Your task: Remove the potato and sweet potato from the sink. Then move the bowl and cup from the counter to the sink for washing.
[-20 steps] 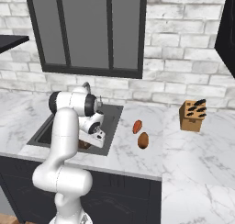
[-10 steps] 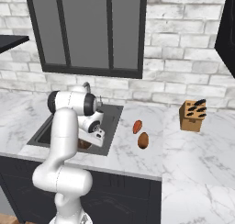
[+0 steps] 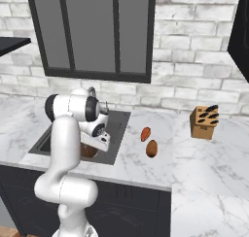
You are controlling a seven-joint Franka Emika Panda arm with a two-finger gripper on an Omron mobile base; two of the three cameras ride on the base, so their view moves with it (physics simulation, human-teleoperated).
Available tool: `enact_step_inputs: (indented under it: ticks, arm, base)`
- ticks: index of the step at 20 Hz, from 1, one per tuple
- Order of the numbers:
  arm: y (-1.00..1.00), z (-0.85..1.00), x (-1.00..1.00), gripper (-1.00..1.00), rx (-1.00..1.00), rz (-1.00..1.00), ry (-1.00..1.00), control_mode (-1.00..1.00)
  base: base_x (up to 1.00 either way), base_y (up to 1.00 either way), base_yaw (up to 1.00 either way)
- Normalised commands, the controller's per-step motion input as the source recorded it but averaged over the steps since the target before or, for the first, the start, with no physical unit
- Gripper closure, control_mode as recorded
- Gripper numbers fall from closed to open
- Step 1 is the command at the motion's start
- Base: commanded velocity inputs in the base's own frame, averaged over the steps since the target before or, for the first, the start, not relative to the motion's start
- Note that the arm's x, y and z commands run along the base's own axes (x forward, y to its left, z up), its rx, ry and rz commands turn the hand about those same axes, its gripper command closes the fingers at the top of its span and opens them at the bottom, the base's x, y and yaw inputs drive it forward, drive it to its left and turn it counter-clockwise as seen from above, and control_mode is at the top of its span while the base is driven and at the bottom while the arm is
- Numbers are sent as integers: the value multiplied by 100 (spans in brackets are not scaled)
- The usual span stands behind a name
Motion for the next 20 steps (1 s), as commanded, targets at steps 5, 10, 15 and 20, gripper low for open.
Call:
enact_step_inputs:
  ticks: [5, 10, 15, 20]
  arm:
    - [2, 29, -17, -100, 0, 3, -8, -100]
    - [4, 25, -17, -100, 0, 1, -12, -100]
    - [5, 30, -16, -100, 0, 2, -18, -100]
    - [10, 30, -18, -100, 0, 2, -13, -100]
  base:
    - [0, 0, 0]
    - [0, 0, 0]
    - [0, 0, 0]
    - [0, 0, 0]
